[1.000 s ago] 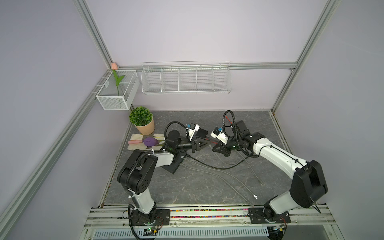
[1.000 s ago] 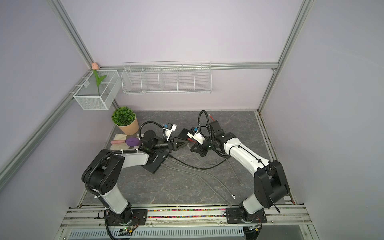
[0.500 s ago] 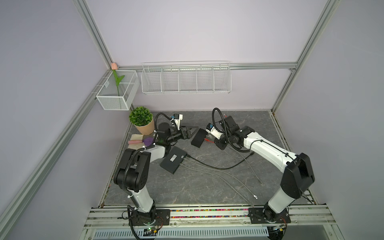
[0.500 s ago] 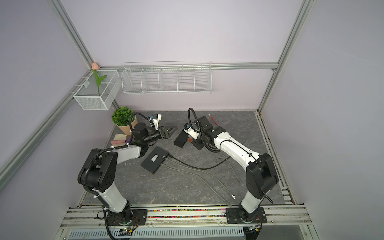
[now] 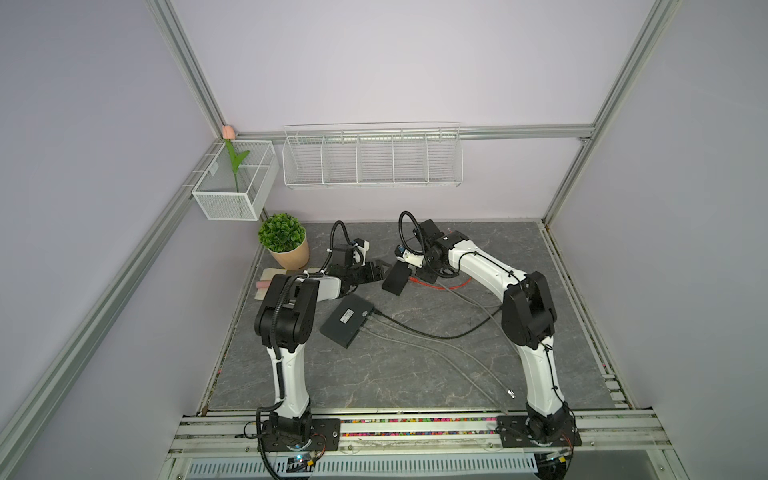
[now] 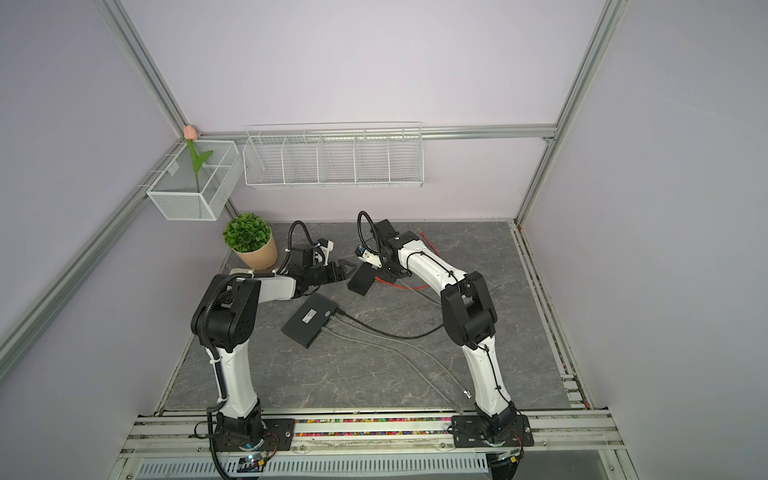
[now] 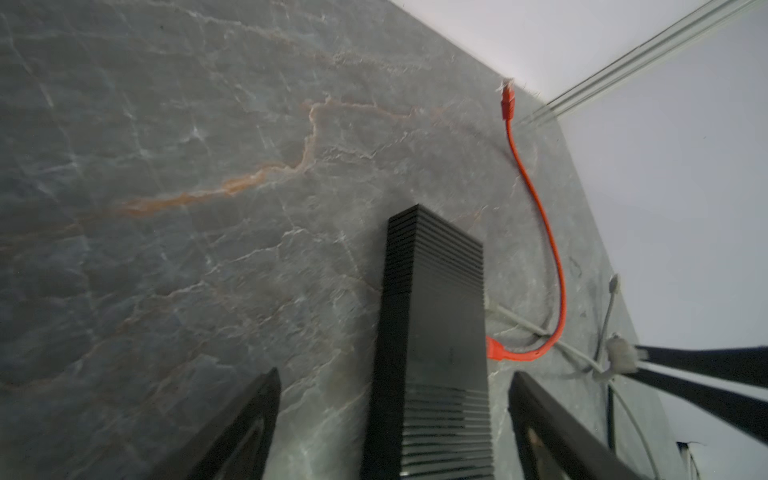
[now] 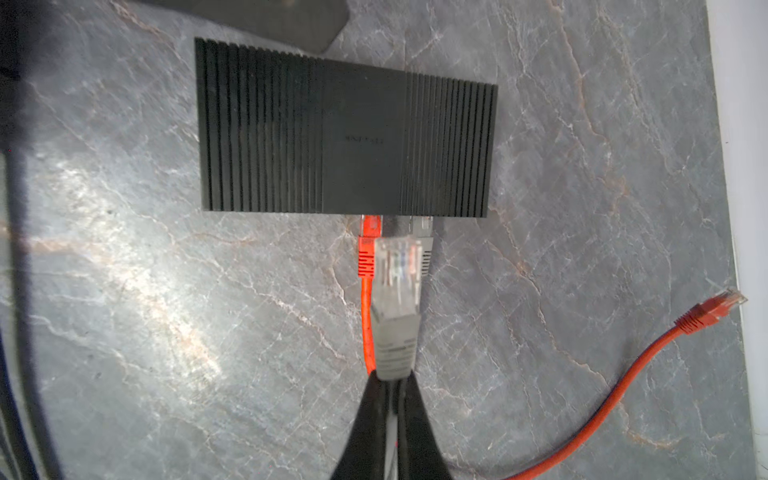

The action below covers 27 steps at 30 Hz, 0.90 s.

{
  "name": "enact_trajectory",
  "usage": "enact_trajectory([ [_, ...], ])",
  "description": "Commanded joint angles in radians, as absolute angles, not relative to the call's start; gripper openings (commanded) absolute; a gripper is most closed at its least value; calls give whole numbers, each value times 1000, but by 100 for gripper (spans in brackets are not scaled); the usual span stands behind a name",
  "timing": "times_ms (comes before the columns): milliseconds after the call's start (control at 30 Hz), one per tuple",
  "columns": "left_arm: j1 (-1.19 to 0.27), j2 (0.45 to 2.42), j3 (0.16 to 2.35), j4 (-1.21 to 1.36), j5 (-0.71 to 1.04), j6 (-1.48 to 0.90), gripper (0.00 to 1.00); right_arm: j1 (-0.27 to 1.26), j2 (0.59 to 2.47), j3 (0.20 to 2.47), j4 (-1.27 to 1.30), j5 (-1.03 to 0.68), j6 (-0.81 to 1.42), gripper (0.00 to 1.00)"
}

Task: Insert the plug into the switch port
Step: 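Carry the grey plug to the switch port while the left gripper returns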

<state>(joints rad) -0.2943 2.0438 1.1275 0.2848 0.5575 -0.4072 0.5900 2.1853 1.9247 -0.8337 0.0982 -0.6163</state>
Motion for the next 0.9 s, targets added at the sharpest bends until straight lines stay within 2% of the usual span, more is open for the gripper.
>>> enact_trajectory([
  [0,-293,2049,1146,271,548,-381,81,599,2186,1918,-912,56,-664,7],
  [167,-301,2054,1153,251,545,-363,75,605,2213,1951,-1003,67,-665,7],
  [300,-321,2080,1200,209,567,-343,61,612,2219,1939,-1012,68,-653,7],
  [600,-356,2109,1256,145,543,-313,47,623,2266,1968,-1029,72,-646,7],
  [767,-360,2119,1266,127,535,-305,45,631,2314,2008,-1045,79,-644,7],
  [867,-362,2127,1273,126,544,-305,37,631,2329,2020,-1036,83,-649,7],
])
